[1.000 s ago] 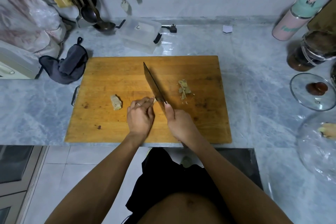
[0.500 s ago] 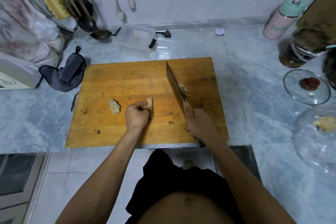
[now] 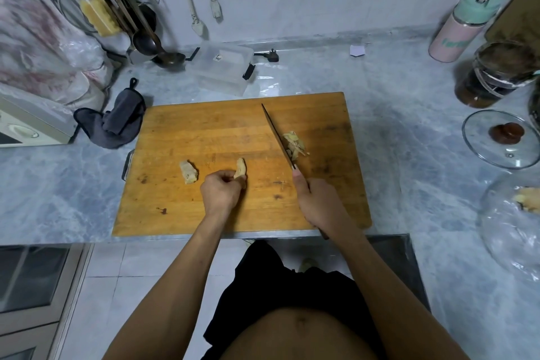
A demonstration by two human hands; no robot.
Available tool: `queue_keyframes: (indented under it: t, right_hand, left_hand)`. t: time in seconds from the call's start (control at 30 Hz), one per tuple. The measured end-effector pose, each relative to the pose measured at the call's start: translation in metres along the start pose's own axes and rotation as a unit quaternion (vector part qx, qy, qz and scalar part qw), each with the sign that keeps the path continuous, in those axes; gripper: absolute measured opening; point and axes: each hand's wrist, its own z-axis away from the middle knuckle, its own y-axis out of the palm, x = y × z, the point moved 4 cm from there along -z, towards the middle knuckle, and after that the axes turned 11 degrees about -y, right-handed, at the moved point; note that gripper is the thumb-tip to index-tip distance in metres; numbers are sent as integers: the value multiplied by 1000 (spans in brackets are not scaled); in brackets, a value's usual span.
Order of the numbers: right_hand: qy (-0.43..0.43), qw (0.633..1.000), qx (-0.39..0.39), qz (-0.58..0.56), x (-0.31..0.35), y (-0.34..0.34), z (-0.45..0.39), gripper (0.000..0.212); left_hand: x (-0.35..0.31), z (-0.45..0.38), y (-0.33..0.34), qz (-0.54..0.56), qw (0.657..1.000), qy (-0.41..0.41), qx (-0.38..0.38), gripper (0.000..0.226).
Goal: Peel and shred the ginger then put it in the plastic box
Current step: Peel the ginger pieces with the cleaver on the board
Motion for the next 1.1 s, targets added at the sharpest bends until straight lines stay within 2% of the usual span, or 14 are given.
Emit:
queue_keyframes:
  t: [0.07, 0.1, 0.23, 0.33, 0.47, 0.7, 0.83, 1.1]
  right_hand:
    - [-5, 1000, -2, 0, 0, -1, 0, 65]
    - [-7, 1000, -2, 0, 0, -2, 1, 65]
    - [-4, 1000, 6, -12, -2, -2, 0, 65]
    - [5, 1000, 7, -19, -4, -4, -1, 66]
    - [7, 1000, 9, -16, -4, -4, 0, 67]
    - [5, 999, 12, -34, -7, -8, -1, 66]
    - [0, 999, 19, -35, -7, -9, -1, 65]
    - [7, 999, 18, -41, -7, -8, -1, 67]
  left_hand:
    - [2, -3, 0, 26, 999, -33, 12, 6]
    - [2, -3, 0, 32, 999, -23, 12, 7]
    - [-4, 9, -7, -47, 986, 150, -52, 18]
    - [-7, 17, -4, -111, 970, 202, -77, 30]
    - [-2, 18, 4, -128, 975, 166, -75, 35]
    - [-5, 19, 14, 9, 999, 35, -35, 42]
    - [-2, 19, 18, 29, 999, 41, -20, 34]
    - [-9, 22, 17, -26, 998, 49, -29, 42]
